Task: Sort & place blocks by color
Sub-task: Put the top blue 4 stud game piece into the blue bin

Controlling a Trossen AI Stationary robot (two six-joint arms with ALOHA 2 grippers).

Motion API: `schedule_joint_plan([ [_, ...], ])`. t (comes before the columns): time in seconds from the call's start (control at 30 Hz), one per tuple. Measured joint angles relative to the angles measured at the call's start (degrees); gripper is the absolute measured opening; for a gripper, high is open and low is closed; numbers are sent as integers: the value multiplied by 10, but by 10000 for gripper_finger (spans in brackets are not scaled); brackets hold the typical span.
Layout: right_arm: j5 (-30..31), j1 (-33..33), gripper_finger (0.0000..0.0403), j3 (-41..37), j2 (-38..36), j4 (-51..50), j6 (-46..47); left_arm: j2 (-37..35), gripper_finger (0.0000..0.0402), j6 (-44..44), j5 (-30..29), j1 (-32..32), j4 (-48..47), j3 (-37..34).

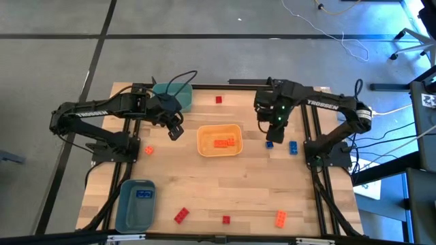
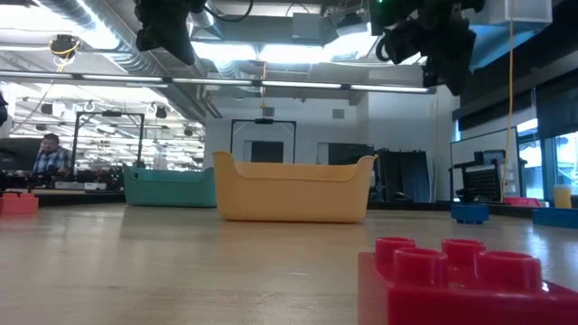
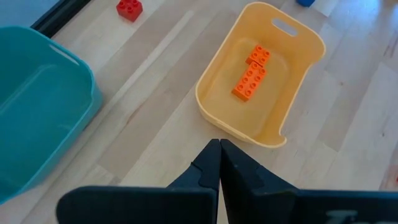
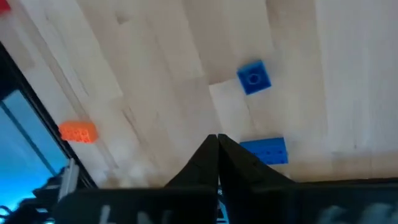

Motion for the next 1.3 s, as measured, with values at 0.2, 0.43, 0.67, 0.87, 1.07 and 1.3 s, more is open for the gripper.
schedule_joint_plan([
  [0.2, 62, 30, 52, -1, 7, 2, -27, 0, 0, 0, 0, 0, 0, 0],
  [0.43, 110, 43, 120, 0, 14, 30, -45, 0, 0, 0, 0, -1, 0, 0],
  [0.67, 162, 48, 180, 0, 17, 49, -31, 0, 0, -1, 0, -12, 3, 0],
  [0.87, 160, 48, 186, -1, 17, 106, -37, 0, 0, -5, 0, -20, 3, 0],
  [1.07, 144, 48, 186, 0, 20, 159, 15, 0, 0, -6, 0, -21, 3, 0],
  [1.3, 144, 48, 186, -1, 49, 142, -37, 0, 0, -2, 0, -21, 2, 0],
])
